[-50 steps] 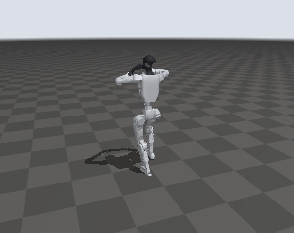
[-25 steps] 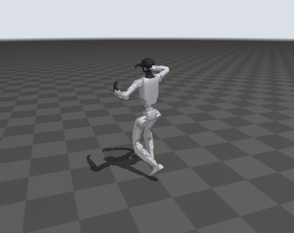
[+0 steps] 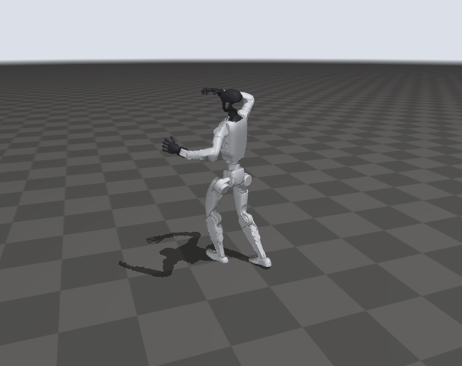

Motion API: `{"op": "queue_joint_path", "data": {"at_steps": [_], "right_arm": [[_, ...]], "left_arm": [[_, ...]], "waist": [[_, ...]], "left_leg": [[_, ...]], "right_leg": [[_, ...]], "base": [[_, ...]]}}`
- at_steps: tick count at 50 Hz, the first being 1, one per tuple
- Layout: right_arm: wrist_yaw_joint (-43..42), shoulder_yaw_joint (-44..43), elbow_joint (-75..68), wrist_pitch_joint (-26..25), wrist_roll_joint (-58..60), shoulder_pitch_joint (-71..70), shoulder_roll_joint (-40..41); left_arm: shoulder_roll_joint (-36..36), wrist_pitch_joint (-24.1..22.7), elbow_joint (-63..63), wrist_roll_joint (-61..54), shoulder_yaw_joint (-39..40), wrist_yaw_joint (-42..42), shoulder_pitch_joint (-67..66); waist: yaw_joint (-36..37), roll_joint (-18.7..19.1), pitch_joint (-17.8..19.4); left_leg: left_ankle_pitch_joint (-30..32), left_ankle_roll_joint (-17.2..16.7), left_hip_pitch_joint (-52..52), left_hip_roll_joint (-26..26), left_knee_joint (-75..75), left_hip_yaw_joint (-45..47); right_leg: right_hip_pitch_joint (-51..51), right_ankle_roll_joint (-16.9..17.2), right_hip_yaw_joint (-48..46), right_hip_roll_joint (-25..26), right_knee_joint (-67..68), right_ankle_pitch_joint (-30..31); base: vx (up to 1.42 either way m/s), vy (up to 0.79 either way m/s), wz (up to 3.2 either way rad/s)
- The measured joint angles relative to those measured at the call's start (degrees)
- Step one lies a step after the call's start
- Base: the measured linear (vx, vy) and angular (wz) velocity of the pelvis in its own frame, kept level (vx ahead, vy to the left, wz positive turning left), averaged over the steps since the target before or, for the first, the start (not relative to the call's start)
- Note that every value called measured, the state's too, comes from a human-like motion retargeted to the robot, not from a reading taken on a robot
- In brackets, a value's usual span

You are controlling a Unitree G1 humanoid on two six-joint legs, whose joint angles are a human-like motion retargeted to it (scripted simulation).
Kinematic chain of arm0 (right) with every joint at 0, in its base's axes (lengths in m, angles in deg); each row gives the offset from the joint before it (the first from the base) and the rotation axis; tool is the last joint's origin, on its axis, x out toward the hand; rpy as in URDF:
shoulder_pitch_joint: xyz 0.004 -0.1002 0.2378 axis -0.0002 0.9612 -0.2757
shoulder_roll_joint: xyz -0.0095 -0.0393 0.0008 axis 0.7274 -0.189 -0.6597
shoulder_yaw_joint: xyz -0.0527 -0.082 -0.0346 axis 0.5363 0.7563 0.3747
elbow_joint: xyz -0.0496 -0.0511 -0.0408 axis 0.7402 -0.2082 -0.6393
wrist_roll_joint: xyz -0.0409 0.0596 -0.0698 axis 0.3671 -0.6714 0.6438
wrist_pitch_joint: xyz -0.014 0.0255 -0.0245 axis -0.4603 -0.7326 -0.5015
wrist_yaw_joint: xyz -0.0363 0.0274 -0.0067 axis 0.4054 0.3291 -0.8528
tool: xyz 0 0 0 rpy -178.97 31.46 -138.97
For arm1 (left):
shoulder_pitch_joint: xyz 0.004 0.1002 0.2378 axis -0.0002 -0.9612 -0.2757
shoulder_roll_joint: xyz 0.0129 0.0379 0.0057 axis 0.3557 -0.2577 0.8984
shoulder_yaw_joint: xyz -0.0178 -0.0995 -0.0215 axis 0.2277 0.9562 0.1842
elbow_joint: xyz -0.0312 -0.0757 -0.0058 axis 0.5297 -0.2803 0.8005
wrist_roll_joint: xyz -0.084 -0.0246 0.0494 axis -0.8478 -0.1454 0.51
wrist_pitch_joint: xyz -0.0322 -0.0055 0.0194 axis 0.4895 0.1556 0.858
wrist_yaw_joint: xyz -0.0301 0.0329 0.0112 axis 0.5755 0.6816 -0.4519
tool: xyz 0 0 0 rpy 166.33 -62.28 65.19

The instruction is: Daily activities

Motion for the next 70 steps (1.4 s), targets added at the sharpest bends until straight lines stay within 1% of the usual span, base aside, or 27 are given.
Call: {"op": "queue_joint_path", "data": {"at_steps": [2, 5, 7, 10, 12, 15, 17, 20, 26, 28, 30, 35, 40, 45, 48, 50, 51, 52, 53, 54, 55, 58, 61, 63, 66, 68, 70], "right_arm": [[1.1, 0.0, 0.6, -0.2, -1.0, 0.8, -0.7], [3.3, 0.0, 1.6, -0.5, -3.3, 1.8, -1.6], [4.6, 0.0, 2.0, -0.3, -5.1, 2.1, -2.0], [6.2, 0.0, 2.0, 0.2, -7.7, 1.6, -2.5], [6.6, 0.0, 2.2, 0.7, -9.0, 1.4, -2.9], [7.1, 0.0, 2.4, 1.7, -10.7, 0.5, -3.9], [7.2, 0.0, 2.7, 2.1, -11.0, -0.1, -4.9], [7.5, 0.0, 3.7, 2.3, -10.6, -0.7, -6.9], [8.6, 0.0, 7.3, 2.9, -12.2, 0.2, -12.4], [9.1, 0.0, 8.7, 3.2, -13.5, 1.1, -14.1], [10.4, 0.0, 10.2, 3.5, -16.2, 1.5, -16.5], [12.6, 0.0, 12.7, 4.3, -22.4, 4.0, -19.2], [16.0, 0.0, 13.5, 4.6, -30.5, 7.3, -20.6], [21.0, 0.0, 14.0, 2.5, -39.3, 13.5, -19.8], [24.0, 0.0, 14.4, -0.3, -43.5, 20.0, -17.3], [25.9, 0.0, 14.2, -2.1, -45.0, 24.9, -14.5], [26.3, 0.0, 13.7, -2.9, -45.0, 27.5, -12.6], [26.9, -5.7, 11.8, -4.2, -44.0, 35.4, -7.8], [27.6, -22.6, 7.4, -6.5, -40.9, 53.7, 2.8], [28.9, -45.1, 7.3, -9.7, -36.0, 78.0, 14.0], [30.5, -70.5, 9.5, -13.3, -30.1, 105.2, 25.6], [29.0, -73.3, 9.6, -15.0, -24.4, 108.2, 29.2], [25.7, -72.5, 8.4, -14.6, -18.6, 103.6, 30.7], [23.1, -71.7, 7.6, -13.5, -15.3, 99.3, 30.9], [19.3, -70.4, 6.1, -12.0, -11.5, 92.8, 30.9], [17.4, -70.5, 5.2, -11.4, -9.8, 90.1, 31.0], [15.0, -69.1, 2.9, -11.0, -8.1, 86.0, 32.2]], "left_arm": [[-0.7, 0.3, -0.5, 0.4, -0.1, -0.3, -0.9], [-2.6, 0.6, -1.4, 0.7, -1.3, -1.1, -1.2], [-4.3, 0.9, -2.0, 0.7, -2.6, -1.7, -0.4], [-6.2, 1.1, -1.9, 0.3, -4.9, -2.6, 2.2], [-7.5, 1.2, -1.6, 0.2, -6.4, -3.1, 3.4], [-8.4, 1.5, -0.4, 0.1, -7.9, -3.8, 5.7], [-8.6, 1.4, 0.3, 0.3, -8.1, -4.1, 6.7], [-8.1, 1.2, 0.2, 1.0, -7.8, -4.7, 6.8], [-5.5, 0.1, -2.5, 1.3, -6.4, -7.1, 5.1], [-4.9, -0.3, -4.1, 1.2, -6.4, -7.8, 4.6], [-4.1, -0.6, -5.8, 0.2, -6.7, -8.8, 5.1], [-4.4, -1.0, -10.2, -1.5, -10.4, -10.9, 7.2], [-6.3, -0.1, -11.8, -3.7, -18.3, -13.5, 11.6], [-12.0, 2.3, -8.9, -3.1, -28.9, -16.6, 16.8], [-16.4, 4.6, -4.8, 1.5, -34.3, -19.0, 17.8], [-19.1, 6.2, -0.8, 6.3, -37.2, -20.8, 17.7], [-20.2, 7.0, 1.7, 9.4, -38.4, -21.8, 17.4], [-20.6, 7.6, 4.7, 13.0, -38.8, -22.8, 16.8], [-19.8, 7.8, 8.7, 17.4, -37.4, -23.6, 15.4], [-14.3, 8.1, 11.6, 21.5, -39.5, -24.5, 16.3], [-6.4, 8.5, 14.0, 25.2, -43.3, -25.5, 18.4], [-7.4, 9.5, 23.9, 36.4, -50.1, -27.1, 19.6], [-8.0, 9.3, 30.9, 44.6, -52.1, -27.6, 15.9], [-7.7, 8.7, 32.7, 47.7, -52.0, -28.1, 11.8], [-6.5, 7.8, 31.8, 48.8, -51.3, -29.4, 4.5], [-6.2, 7.4, 30.9, 48.3, -51.8, -30.4, 0.1], [-5.6, 7.4, 28.8, 46.8, -50.7, -32.1, -4.5]], "waist": [[-0.5, -1.3, 0.1], [-1.6, -3.5, 0.9], [-2.4, -4.3, 1.5], [-3.7, -4.3, 2.4], [-4.8, -3.7, 2.9], [-6.7, -1.8, 3.4], [-8.1, -0.1, 3.5], [-10.0, 2.3, 3.4], [-12.1, 7.5, 1.7], [-12.4, 8.5, 1.1], [-12.3, 10.9, 0.1], [-12.4, 13.9, -1.2], [-13.3, 18.8, -1.1], [-14.8, 27.3, 0.1], [-16.2, 32.2, 1.3], [-17.5, 34.7, 2.4], [-18.1, 35.2, 3.0], [-19.4, 34.8, 3.8], [-21.8, 33.0, 4.9], [-20.0, 27.3, 4.9], [-16.1, 19.7, 4.4], [-11.0, 17.9, 4.4], [-7.3, 16.9, 4.0], [-5.2, 16.3, 3.4], [-2.5, 15.8, 2.2], [-0.6, 16.1, 1.5], [0.3, 16.1, 1.3]], "left_leg": [[-1.0, 1.2, 2.2, -2.2, 1.0, -0.4], [-2.6, 3.2, 5.6, -6.3, 1.8, -1.2], [-3.8, 4.3, 7.7, -8.2, 1.9, -1.8], [-4.9, 5.4, 10.9, -10.1, 0.5, -3.3], [-5.6, 5.7, 13.1, -10.9, -0.3, -4.6], [-5.6, 5.6, 17.2, -11.1, -4.2, -7.3], [-5.1, 5.4, 20.1, -10.6, -7.8, -9.4], [-5.3, 4.9, 23.5, -9.8, -11.0, -12.5], [-6.5, 4.0, 28.1, -6.5, -15.9, -18.0], [-7.7, 3.9, 29.0, -6.5, -15.8, -19.2], [-8.3, 3.7, 30.2, -4.6, -17.4, -20.8], [-13.1, 4.5, 32.6, -4.6, -13.5, -22.9], [-16.2, 3.2, 34.9, -1.9, -5.8, -21.1], [-12.2, -2.0, 32.7, 5.0, 8.9, -18.5], [-9.0, -5.0, 28.5, 8.2, 20.8, -18.2], [-7.0, -6.3, 24.4, 10.2, 29.3, -17.3], [-6.5, -6.3, 22.2, 10.9, 32.9, -16.6], [-6.3, -6.2, 19.6, 11.6, 36.4, -15.9], [-6.6, -5.9, 16.3, 12.5, 39.8, -15.4], [-7.2, -5.2, 13.7, 12.7, 41.8, -14.3], [-7.9, -4.3, 11.5, 12.4, 43.2, -13.0], [-11.6, -1.6, 4.5, 12.3, 41.4, -9.5], [-13.3, -0.2, -0.6, 10.5, 31.2, -7.3], [-11.8, -0.3, -2.3, 8.2, 21.5, -7.0], [-6.4, -1.1, -1.8, 5.0, 7.9, -7.8], [-4.3, -1.6, -1.5, 4.1, 4.5, -8.4], [-1.2, -1.8, 2.1, 3.5, -2.0, -8.6]], "right_leg": [[-0.5, 1.8, 0.9, -1.6, 6.8, 2.8], [-3.4, 6.4, 4.0, -3.3, 19.6, 9.4], [-6.4, 7.4, 4.5, -5.4, 28.6, 12.6], [-12.3, 6.4, 4.7, -8.4, 39.8, 14.1], [-16.3, 4.3, 4.8, -10.3, 44.3, 12.0], [-22.6, 1.2, 5.0, -11.8, 46.0, 8.1], [-26.6, -0.1, 5.3, -11.4, 43.5, 5.9], [-31.6, -0.5, 6.3, -9.9, 36.7, 3.5], [-37.9, 2.6, 11.1, -3.9, 14.8, 4.8], [-39.5, 3.8, 13.4, -2.9, 9.4, 5.1], [-39.5, 4.3, 14.2, -1.2, 1.5, 7.3], [-41.0, 4.9, 16.2, 0.0, 3.0, 7.6], [-40.0, 3.7, 14.2, 1.8, 11.1, 6.9], [-37.0, 0.7, 9.7, 5.4, 15.2, 5.1], [-35.7, -1.2, 7.1, 7.7, 16.1, 3.9], [-35.1, -2.4, 5.5, 8.6, 16.7, 2.9], [-34.8, -2.9, 4.9, 8.5, 17.0, 2.3], [-34.6, -3.4, 4.2, 8.4, 17.2, 1.7], [-34.7, -3.8, 3.3, 8.3, 17.0, 1.5], [-34.5, -4.1, 2.9, 7.6, 17.0, 1.0], [-34.0, -4.3, 2.8, 6.7, 17.3, 0.4], [-32.0, -3.9, 2.0, 5.2, 14.5, 0.3], [-29.0, -3.0, 1.2, 3.9, 8.9, 2.0], [-26.9, -1.9, 0.8, 3.1, 4.0, 4.0], [-23.5, -0.5, 0.2, 2.3, -3.3, 6.8], [-22.4, 0.1, -0.2, 2.3, -4.9, 7.0], [-18.9, 0.4, -0.4, 2.2, -9.9, 8.5]], "base": [[0.43, 0.07, 0.51], [0.40, 0.07, 0.63], [0.40, 0.07, 0.55], [0.40, 0.07, 0.53], [0.42, 0.07, 0.57], [0.43, 0.05, 0.62], [0.44, 0.02, 0.68], [0.44, -0.01, 0.75], [0.44, -0.06, 0.72], [0.42, -0.11, 0.59], [0.43, -0.14, 0.56], [0.42, -0.17, 0.60], [0.40, -0.16, 0.64], [0.33, -0.14, 0.66], [0.25, -0.14, 0.61], [0.22, -0.15, 0.67], [0.20, -0.17, 0.70], [0.19, -0.19, 0.73], [0.18, -0.22, 0.71], [0.18, -0.26, 0.65], [0.20, -0.25, 0.52], [0.23, -0.20, 0.34], [0.27, -0.16, 0.19], [0.30, -0.13, 0.14], [0.29, -0.09, 0.16], [0.26, -0.05, 0.11], [0.26, -0.02, 0.13]]}}
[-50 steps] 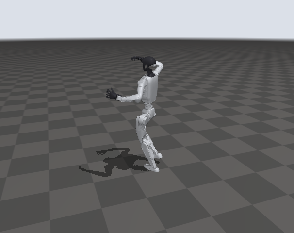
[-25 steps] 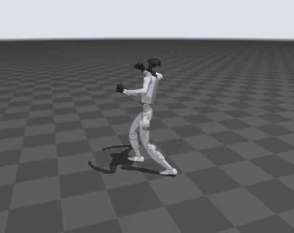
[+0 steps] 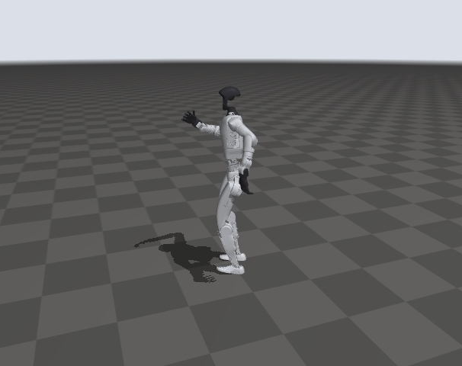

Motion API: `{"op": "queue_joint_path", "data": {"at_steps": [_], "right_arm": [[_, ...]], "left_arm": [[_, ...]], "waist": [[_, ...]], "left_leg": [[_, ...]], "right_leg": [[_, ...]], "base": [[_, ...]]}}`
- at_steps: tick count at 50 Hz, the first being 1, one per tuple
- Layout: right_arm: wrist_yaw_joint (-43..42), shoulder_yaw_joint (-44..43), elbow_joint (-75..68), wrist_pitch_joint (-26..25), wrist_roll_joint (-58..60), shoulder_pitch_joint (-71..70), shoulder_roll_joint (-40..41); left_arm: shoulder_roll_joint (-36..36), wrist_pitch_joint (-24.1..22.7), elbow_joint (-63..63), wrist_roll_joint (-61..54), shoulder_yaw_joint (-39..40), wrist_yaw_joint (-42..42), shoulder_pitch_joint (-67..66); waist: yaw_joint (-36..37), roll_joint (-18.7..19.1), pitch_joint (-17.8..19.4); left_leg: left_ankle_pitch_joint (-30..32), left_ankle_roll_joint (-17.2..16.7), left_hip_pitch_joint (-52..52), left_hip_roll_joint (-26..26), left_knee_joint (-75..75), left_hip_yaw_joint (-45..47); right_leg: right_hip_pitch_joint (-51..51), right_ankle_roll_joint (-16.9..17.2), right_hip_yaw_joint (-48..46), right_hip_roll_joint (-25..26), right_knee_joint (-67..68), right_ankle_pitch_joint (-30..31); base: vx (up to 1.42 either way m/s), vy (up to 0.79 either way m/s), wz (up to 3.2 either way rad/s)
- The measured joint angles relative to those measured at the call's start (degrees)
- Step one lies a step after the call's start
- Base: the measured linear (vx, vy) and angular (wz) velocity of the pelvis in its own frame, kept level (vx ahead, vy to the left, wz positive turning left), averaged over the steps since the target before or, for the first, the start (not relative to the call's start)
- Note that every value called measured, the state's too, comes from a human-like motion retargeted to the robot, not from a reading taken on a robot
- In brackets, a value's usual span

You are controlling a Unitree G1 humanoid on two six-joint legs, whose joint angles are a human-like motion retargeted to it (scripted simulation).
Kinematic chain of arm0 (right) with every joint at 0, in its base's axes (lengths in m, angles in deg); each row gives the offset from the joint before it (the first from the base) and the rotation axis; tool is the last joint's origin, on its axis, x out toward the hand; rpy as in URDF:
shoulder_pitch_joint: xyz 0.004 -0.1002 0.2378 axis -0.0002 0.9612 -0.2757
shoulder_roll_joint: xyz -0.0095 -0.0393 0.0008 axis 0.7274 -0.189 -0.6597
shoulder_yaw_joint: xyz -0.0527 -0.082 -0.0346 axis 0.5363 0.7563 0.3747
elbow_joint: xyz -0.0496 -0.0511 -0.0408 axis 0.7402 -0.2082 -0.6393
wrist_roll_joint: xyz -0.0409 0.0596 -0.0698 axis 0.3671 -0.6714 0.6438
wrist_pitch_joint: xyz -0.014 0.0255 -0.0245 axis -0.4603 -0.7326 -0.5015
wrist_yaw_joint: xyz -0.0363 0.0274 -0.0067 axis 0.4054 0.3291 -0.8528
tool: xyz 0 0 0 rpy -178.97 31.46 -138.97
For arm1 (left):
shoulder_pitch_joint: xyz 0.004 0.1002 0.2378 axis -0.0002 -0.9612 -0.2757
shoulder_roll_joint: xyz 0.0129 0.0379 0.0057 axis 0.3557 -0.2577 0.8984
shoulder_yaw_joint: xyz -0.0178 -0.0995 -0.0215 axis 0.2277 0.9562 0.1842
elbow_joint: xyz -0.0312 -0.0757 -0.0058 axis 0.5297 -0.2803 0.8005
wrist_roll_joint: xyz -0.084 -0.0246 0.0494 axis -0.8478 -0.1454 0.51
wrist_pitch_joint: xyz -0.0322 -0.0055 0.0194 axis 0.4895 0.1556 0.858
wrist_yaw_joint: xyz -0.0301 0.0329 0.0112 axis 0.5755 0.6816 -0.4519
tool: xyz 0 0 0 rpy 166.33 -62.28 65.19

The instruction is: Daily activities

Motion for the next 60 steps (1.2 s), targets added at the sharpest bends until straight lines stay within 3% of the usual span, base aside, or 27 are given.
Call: {"op": "queue_joint_path", "data": {"at_steps": [7, 13, 20, 26, 31, 35, 38, 43, 47, 52, 55, 60], "right_arm": [[-3.5, -0.7, -8.0, -1.7, 3.5, -0.3, 10.4], [-7.4, -0.2, -18.8, -3.3, 5.9, 4.2, 21.9], [-10.9, 5.3, -32.2, -4.9, 11.6, 9.1, 30.4], [-6.6, 12.9, -44.9, -8.0, 17.2, 11.6, 32.3], [-0.8, 17.2, -49.1, -9.3, 18.2, 13.7, 25.7], [4.5, 17.4, -49.2, -10.2, 15.9, 17.2, 16.6], [9.0, 15.2, -50.1, -11.8, 13.3, 21.8, 10.8], [15.6, 7.0, -53.2, -15.0, 7.1, 32.6, 7.3], [16.7, 0.5, -56.2, -16.4, 3.4, 41.3, 10.1], [11.6, -3.7, -61.3, -15.9, 7.1, 46.4, 17.3], [6.7, -4.8, -65.6, -14.6, 12.3, 46.0, 22.5], [-1.2, -3.0, -71.1, -12.9, 22.7, 40.3, 29.9]], "left_arm": [[-8.2, 3.0, -0.7, -7.1, 0.1, -3.0, -7.9], [-18.8, 6.8, 1.0, -16.6, 0.8, -0.1, -4.4], [-28.7, 6.7, 4.4, -25.3, -0.6, 11.9, 14.9], [-33.2, 3.4, -1.9, -32.8, -2.2, 19.4, 40.7], [-30.0, -0.5, -15.8, -37.8, -1.3, 24.0, 63.7], [-22.4, -3.9, -29.4, -39.6, -0.3, 27.5, 81.4], [-15.8, -6.0, -38.3, -40.5, -0.5, 29.4, 93.0], [-8.9, -7.2, -46.2, -42.6, -3.9, 30.5, 106.4], [-7.6, -6.8, -48.0, -44.0, -6.2, 28.6, 106.3], [-8.5, -3.9, -46.1, -39.8, -6.2, 26.7, 94.0], [-11.0, -1.7, -41.4, -33.1, -5.2, 27.0, 83.3], [-19.1, 0.9, -23.5, -17.5, -3.0, 28.6, 63.4]], "waist": [[1.4, 1.6, -1.5], [-1.6, 2.1, -1.6], [-6.1, 2.0, -0.2], [-8.4, 1.4, 1.3], [-9.9, 1.7, 2.7], [-12.5, 2.7, 4.1], [-14.2, 4.1, 4.8], [-16.6, 6.2, 3.8], [-19.0, 6.7, 2.9], [-22.0, 7.0, 3.0], [-23.2, 7.0, 3.7], [-22.2, 5.3, 5.5]], "left_leg": [[-0.4, 0.3, 4.3, -0.2, -3.6, 0.8], [2.1, -0.6, 11.0, -1.1, -12.1, 1.0], [3.4, -1.3, 16.9, -1.6, -17.9, 0.5], [1.7, -2.7, 16.3, -1.5, -14.1, -0.4], [-1.0, -4.7, 11.2, -0.3, -4.2, 1.0], [-6.1, -4.7, 5.3, 4.5, 11.9, 7.1], [-8.4, -6.2, 2.5, 7.9, 28.1, 6.3], [-3.3, -12.0, 5.9, 7.9, 43.9, -2.1], [4.2, -16.0, 16.6, 4.0, 40.6, -10.6], [6.6, -16.0, 29.5, 1.3, 27.7, -19.3], [0.6, -13.8, 33.0, 1.8, 21.2, -21.0], [-13.9, -4.6, 31.3, 0.0, 14.2, -15.5]], "right_leg": [[3.4, 0.4, -0.9, -0.7, -1.3, -1.3], [7.1, -0.3, -1.9, -2.0, -2.5, -2.5], [9.8, -2.2, -2.2, -2.8, -0.6, -5.4], [9.7, -3.3, -2.5, -2.7, 3.1, -7.2], [7.9, -3.8, -3.3, -2.2, 6.6, -7.5], [4.7, -4.2, -3.9, -2.0, 11.2, -8.0], [1.5, -5.1, -3.0, 0.0, 15.5, -8.2], [-5.1, -6.8, -0.8, 2.5, 21.1, -7.5], [-9.5, -6.9, 1.5, 2.9, 24.9, -6.8], [-15.3, -6.0, 4.4, 3.0, 31.4, -6.3], [-19.8, -4.3, 5.7, 2.8, 35.2, -5.8], [-25.3, 0.0, 8.8, -1.0, 33.3, -3.1]], "base": [[0.19, 0.00, 0.14], [0.13, -0.02, 0.21], [0.04, -0.04, 0.19], [-0.09, -0.04, 0.24], [-0.18, -0.01, 0.26], [-0.20, 0.05, 0.26], [-0.19, 0.11, -0.14], [-0.19, 0.16, -0.35], [-0.21, 0.23, -0.36], [-0.34, 0.21, -0.26], [-0.51, 0.17, -0.08], [-0.66, 0.23, -0.16]]}}
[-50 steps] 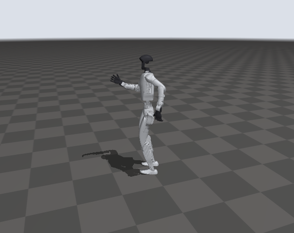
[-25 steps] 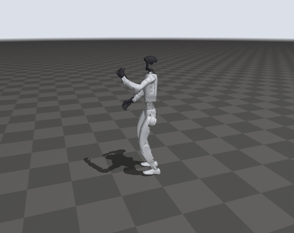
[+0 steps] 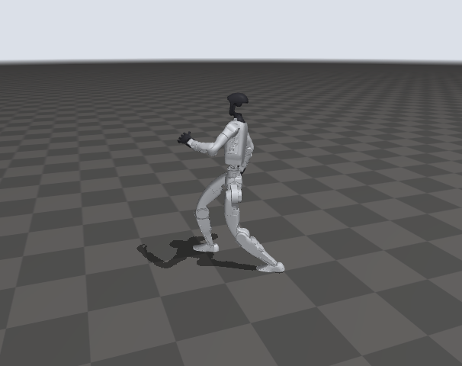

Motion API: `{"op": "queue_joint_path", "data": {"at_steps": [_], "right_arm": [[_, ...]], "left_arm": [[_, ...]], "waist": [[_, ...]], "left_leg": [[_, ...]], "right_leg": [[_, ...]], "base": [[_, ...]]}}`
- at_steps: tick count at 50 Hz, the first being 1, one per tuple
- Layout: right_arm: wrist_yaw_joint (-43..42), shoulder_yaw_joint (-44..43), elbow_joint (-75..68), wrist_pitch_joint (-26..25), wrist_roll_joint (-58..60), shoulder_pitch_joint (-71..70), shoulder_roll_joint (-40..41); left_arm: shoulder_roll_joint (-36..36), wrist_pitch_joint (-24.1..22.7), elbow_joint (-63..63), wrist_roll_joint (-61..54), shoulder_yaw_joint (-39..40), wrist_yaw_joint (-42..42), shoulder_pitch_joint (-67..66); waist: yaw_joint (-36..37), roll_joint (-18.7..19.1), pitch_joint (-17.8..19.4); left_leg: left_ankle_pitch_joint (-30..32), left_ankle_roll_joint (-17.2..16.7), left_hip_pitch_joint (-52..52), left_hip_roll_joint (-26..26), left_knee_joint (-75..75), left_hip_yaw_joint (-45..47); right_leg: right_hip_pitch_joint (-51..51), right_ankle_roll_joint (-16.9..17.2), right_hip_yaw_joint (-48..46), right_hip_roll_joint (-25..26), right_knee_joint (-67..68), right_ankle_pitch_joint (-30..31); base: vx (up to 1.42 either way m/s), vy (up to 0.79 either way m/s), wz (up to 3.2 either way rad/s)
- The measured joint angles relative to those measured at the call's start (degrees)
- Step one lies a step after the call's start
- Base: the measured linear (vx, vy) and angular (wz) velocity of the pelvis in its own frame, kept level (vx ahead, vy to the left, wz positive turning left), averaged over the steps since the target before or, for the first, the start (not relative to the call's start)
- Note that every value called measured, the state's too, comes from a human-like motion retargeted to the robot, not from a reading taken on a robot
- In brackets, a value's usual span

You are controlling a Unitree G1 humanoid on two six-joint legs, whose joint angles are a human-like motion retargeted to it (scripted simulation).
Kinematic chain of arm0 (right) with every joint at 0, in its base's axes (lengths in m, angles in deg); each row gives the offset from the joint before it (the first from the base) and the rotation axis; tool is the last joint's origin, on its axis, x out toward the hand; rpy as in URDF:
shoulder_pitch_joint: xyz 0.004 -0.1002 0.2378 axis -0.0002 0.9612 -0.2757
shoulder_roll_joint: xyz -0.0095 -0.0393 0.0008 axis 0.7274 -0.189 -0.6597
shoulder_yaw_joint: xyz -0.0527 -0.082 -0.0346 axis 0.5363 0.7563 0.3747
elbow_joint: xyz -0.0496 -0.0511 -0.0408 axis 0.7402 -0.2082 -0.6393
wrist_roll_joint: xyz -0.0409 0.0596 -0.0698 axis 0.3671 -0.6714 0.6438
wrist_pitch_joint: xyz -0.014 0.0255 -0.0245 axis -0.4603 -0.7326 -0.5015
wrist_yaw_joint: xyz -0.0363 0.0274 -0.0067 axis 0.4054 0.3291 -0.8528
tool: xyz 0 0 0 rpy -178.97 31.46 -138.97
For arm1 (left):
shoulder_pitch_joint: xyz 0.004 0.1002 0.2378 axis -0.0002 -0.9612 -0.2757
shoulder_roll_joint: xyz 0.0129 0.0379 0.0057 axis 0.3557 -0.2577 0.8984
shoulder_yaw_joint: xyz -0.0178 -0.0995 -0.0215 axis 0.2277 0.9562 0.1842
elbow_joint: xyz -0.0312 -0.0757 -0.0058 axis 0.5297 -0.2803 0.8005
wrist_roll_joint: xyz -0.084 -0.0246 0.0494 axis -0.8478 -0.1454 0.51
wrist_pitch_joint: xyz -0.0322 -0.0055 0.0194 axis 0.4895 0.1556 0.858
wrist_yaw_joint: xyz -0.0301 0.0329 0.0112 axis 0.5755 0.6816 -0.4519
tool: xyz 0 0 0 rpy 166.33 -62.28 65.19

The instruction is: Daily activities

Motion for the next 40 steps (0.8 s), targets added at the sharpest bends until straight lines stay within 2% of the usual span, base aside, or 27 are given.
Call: {"op": "queue_joint_path", "data": {"at_steps": [3, 7, 10, 14, 17, 20, 23, 25, 28, 32, 34, 40], "right_arm": [[-3.9, 3.8, 0.8, 1.2, 4.7, -6.0, 3.3], [-7.9, 10.1, 8.2, 3.7, 8.2, -15.4, 5.2], [-9.7, 14.7, 18.3, 6.0, 10.4, -22.5, 4.5], [-11.0, 19.8, 35.8, 8.1, 12.4, -32.1, 1.4], [-11.3, 21.5, 48.6, 7.9, 11.9, -38.4, -1.2], [-11.3, 21.5, 58.0, 8.0, 11.1, -43.3, -4.0], [-11.5, 20.4, 62.5, 7.9, 10.6, -46.3, -6.8], [-11.8, 19.5, 62.8, 7.7, 10.2, -47.8, -8.9], [-12.7, 18.2, 59.1, 7.3, 9.7, -49.3, -12.2], [-13.1, 16.8, 51.2, 6.5, 10.5, -46.7, -14.4], [-12.6, 16.4, 45.9, 6.7, 11.8, -43.5, -14.3], [-9.5, 18.0, 33.1, 6.2, 14.8, -28.0, -9.7]], "left_arm": [[-5.6, 1.4, 17.1, 9.2, -0.2, 0.2, -11.1], [-10.0, 3.3, 41.1, 20.0, -2.6, -3.1, -24.1], [-10.0, 4.3, 52.6, 26.0, -4.5, -7.6, -33.7], [-5.8, 3.7, 58.7, 30.7, -3.2, -12.5, -44.7], [-0.8, 3.2, 58.8, 31.9, 1.0, -15.6, -52.5], [4.1, 2.6, 57.2, 32.4, 4.9, -17.3, -59.2], [7.9, 2.0, 53.6, 32.0, 7.9, -17.4, -64.2], [9.6, 1.5, 50.1, 31.0, 9.2, -16.8, -66.6], [10.3, 1.1, 44.3, 28.9, 10.0, -14.8, -68.6], [6.2, 0.6, 38.6, 26.3, 9.7, -11.4, -69.6], [2.6, 0.7, 36.2, 25.0, 8.3, -10.3, -68.9], [-7.9, 0.5, 30.8, 22.1, 2.4, -9.9, -67.4]], "waist": [[2.0, -0.9, 0.5], [4.3, -2.1, 0.3], [6.1, -3.4, -0.1], [8.9, -6.4, -2.2], [11.6, -9.6, -4.9], [15.4, -13.7, -7.2], [20.1, -17.3, -7.9], [23.2, -18.3, -7.5], [27.0, -17.4, -6.0], [28.6, -15.1, -3.2], [29.0, -13.5, -2.2], [28.2, -12.7, -0.6]], "left_leg": [[-3.1, 4.2, -5.5, -2.0, -2.5, 4.5], [-1.7, 7.8, -12.8, -4.3, -6.3, 9.5], [1.5, 8.6, -17.2, -5.7, -8.7, 11.7], [7.1, 8.0, -23.6, -7.9, -12.3, 13.6], [11.7, 8.1, -28.9, -10.1, -15.5, 14.3], [14.5, 9.0, -34.8, -12.7, -15.9, 14.8], [15.3, 9.3, -40.2, -14.3, -14.3, 15.0], [14.2, 9.1, -43.5, -14.1, -12.1, 15.0], [9.6, 8.5, -48.4, -11.2, -7.7, 14.7], [6.1, 6.8, -54.0, -6.9, -3.3, 14.5], [5.1, 6.1, -55.2, -3.8, -1.9, 14.5], [3.9, 5.1, -54.4, -0.7, 13.2, 14.4]], "right_leg": [[-1.6, 1.9, 0.9, -1.9, -8.8, 1.4], [-1.9, 1.3, -1.6, -4.6, -11.1, 0.6], [-0.2, -0.8, -3.7, -6.0, -3.7, -2.4], [4.9, -2.7, -4.7, -8.0, 7.0, -4.5], [10.8, -2.4, -4.4, -9.0, 13.3, -3.1], [19.6, 0.9, -3.4, -8.2, 14.5, 1.4], [29.7, 4.9, -2.3, -4.8, 5.6, 6.3], [35.9, 6.0, -1.6, -1.9, -3.6, 7.2], [42.9, 4.1, -1.0, 2.8, -18.8, 3.1], [45.9, 0.1, -1.5, 7.0, -30.9, -4.8], [46.9, -0.8, -1.3, 9.1, -38.3, -3.3], [42.1, -0.3, -1.7, 10.8, -40.4, 0.7]], "base": [[-0.77, 0.26, -0.46], [-0.76, 0.24, -0.53], [-0.70, 0.20, -0.35], [-0.66, 0.17, -0.06], [-0.64, 0.12, 0.26], [-0.64, 0.07, 0.47], [-0.65, 0.03, 0.41], [-0.65, 0.01, 0.23], [-0.65, 0.00, 0.04], [-0.67, -0.02, -0.04], [-0.62, -0.04, -0.19], [-0.49, -0.06, -0.23]]}}
